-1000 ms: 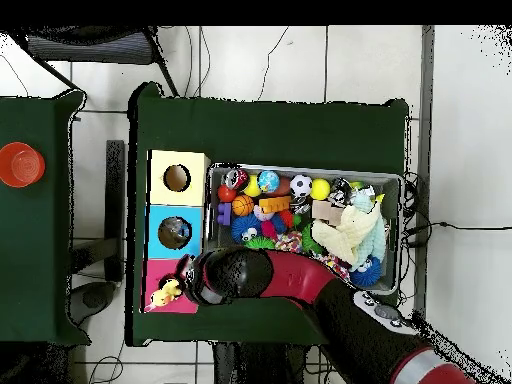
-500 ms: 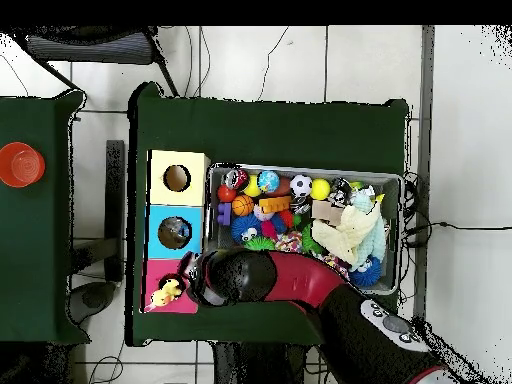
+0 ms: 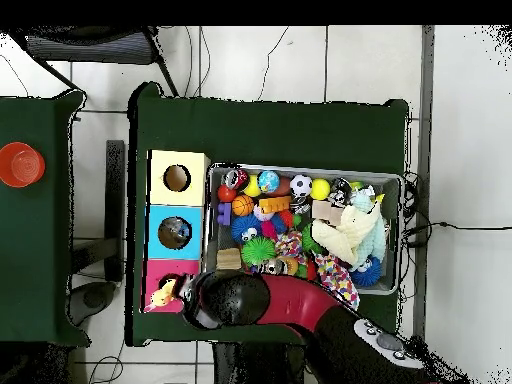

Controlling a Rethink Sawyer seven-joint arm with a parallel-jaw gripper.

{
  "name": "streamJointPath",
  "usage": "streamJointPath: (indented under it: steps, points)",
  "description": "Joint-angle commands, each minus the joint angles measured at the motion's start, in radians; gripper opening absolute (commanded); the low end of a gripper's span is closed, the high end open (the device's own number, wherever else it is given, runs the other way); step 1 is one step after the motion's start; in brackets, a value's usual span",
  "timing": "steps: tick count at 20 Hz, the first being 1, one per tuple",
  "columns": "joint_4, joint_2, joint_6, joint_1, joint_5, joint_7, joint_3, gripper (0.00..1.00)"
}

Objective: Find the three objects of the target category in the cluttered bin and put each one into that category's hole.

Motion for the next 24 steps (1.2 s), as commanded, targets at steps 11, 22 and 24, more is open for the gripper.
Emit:
streamJointPath:
  steps: [11, 22, 24]
  points:
    - [0.044, -0.021, -0.247, 0.091, 0.105, 0.229, -0.053, 0.0]
    - [-0.025, 0.013, -0.392, 0.162, 0.105, 0.208, -0.104, 0.0]
    - [-0.037, 0.01, -0.39, 0.179, 0.109, 0.199, -0.127, 0.0]
